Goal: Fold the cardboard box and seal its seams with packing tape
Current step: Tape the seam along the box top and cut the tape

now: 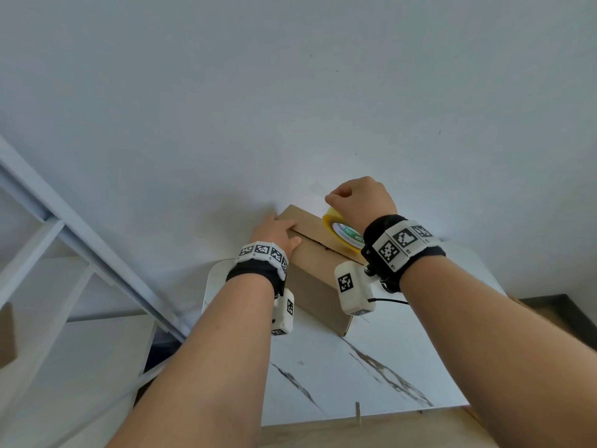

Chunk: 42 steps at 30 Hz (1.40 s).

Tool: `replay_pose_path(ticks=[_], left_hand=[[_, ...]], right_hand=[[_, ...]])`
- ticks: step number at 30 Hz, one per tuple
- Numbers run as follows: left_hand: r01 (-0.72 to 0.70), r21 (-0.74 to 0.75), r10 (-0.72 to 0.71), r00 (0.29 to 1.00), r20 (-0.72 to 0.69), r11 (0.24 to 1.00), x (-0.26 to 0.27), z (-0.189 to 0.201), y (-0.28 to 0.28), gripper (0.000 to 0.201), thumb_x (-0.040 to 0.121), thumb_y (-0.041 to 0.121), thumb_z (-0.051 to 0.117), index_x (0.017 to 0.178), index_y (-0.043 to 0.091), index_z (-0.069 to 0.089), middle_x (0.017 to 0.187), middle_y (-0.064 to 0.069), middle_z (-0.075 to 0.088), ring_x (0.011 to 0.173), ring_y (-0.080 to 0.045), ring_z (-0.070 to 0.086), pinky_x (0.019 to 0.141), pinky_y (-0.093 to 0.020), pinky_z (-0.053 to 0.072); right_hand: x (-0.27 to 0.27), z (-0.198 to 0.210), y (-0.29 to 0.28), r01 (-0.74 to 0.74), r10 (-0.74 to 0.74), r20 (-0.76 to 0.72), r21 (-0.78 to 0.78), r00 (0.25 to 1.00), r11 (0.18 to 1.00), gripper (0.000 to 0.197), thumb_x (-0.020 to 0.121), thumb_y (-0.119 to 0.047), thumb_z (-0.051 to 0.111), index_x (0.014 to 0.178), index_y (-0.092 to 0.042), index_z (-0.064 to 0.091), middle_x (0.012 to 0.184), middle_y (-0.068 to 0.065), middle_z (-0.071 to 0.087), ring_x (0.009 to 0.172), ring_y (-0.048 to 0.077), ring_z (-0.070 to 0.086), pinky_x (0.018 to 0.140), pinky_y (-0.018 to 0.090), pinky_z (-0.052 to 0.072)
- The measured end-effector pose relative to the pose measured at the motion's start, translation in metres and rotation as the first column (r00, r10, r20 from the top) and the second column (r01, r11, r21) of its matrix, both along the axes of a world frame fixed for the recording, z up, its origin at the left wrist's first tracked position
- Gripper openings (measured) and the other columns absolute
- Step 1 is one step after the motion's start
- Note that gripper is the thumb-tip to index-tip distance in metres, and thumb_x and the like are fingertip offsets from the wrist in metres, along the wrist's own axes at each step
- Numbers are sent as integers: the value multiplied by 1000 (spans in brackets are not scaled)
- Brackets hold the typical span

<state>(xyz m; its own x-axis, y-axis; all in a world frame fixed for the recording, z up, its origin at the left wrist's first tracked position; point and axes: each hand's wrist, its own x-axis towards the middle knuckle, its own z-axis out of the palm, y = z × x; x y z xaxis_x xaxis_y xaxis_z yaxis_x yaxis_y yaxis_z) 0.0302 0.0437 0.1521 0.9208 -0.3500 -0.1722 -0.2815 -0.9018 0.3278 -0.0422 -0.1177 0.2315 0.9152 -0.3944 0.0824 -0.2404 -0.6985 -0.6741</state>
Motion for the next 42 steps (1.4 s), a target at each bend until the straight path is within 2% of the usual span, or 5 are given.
replay_pose_path(ticks=[8, 13, 26, 32, 42], left_hand=[[-4, -10, 4, 999, -33, 1000, -2, 7, 8, 59, 90, 41, 58, 142, 22, 40, 140, -6, 40, 123, -27, 49, 100, -37, 43], [0, -34, -2, 998, -57, 999, -2, 6, 11, 67, 90, 41, 59, 147, 18, 32, 150, -4, 37, 135, -25, 40, 111, -36, 34], [-66, -110, 54, 993, -108, 992, -2, 14, 22, 64, 84, 32, 68, 142, 19, 44, 142, 0, 51, 129, -21, 48, 106, -31, 38], [-79, -167, 59, 991, -122, 983, -6, 13, 27, 44, 86, 31, 65, 128, 21, 59, 127, 0, 63, 114, -21, 59, 92, -29, 45], [-148, -226, 114, 981, -157, 963, -4, 10, 27, 45, 89, 27, 64, 133, 22, 57, 135, 1, 58, 122, -19, 56, 101, -27, 40]], right_hand=[[14, 2, 12, -66, 66, -11, 43, 998, 997, 18, 82, -28, 63, 79, -17, 77, 84, -7, 73, 79, 15, 68, 75, 35, 59], [16, -3, 11, -70, 72, -36, 43, 997, 997, 19, 83, -27, 63, 81, -14, 77, 85, -7, 73, 81, 17, 68, 76, 35, 59], [26, 1, 18, -177, 179, -80, 29, 981, 984, 12, 80, -26, 69, 71, -19, 74, 83, -8, 71, 81, 12, 66, 72, 27, 56], [30, -3, 25, -192, 193, -105, 18, 976, 981, 14, 80, -27, 69, 67, -23, 72, 86, -7, 73, 79, 12, 65, 66, 24, 53], [35, -7, 26, -165, 160, -163, -20, 974, 986, 12, 80, -30, 70, 70, -23, 72, 83, -6, 71, 76, 12, 64, 62, 23, 49]])
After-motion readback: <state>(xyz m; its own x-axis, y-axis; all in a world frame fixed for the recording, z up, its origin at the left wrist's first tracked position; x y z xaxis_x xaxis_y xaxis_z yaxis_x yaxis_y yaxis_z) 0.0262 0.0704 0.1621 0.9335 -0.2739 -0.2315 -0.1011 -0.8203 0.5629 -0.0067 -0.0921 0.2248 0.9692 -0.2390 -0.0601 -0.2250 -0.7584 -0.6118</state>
